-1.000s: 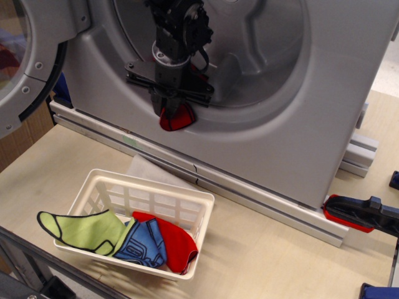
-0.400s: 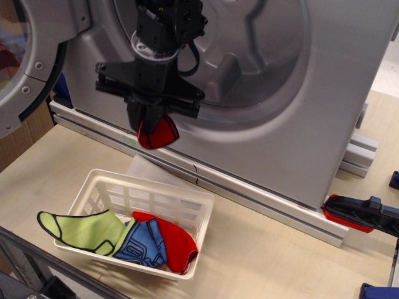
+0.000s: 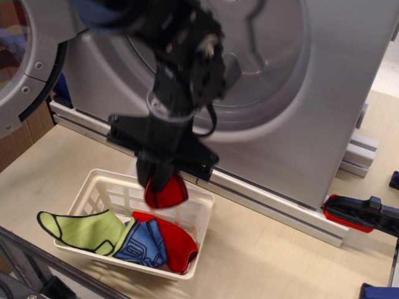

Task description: Take clothes out of laundry machine

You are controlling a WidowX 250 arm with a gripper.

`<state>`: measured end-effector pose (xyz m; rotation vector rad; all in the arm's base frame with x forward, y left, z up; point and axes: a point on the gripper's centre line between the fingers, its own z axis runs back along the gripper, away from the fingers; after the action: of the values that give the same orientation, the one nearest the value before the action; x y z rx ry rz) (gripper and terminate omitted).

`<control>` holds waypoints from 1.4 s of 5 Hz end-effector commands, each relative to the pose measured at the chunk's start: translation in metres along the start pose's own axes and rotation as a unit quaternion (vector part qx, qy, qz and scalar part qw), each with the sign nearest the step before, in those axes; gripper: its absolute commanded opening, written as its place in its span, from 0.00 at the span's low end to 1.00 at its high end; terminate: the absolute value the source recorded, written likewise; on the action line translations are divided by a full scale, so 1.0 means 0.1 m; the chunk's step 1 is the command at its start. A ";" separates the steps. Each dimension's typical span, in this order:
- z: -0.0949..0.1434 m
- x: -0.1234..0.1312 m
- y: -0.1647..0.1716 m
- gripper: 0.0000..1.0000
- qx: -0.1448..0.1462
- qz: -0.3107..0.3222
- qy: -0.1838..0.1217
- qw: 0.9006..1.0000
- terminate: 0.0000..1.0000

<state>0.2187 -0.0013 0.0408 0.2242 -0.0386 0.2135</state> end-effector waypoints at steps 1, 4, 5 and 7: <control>-0.24 -0.12 -0.05 0.00 -0.011 0.000 0.035 0.999 0.00; -0.70 -0.23 0.17 0.00 -0.022 0.058 0.012 0.998 0.00; -0.63 -0.27 0.21 1.00 -0.030 0.074 -0.010 0.997 0.00; -0.50 -0.24 0.33 1.00 -0.028 0.085 -0.020 0.996 0.00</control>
<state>0.1816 0.0338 -0.0168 0.1723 -0.0639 0.3803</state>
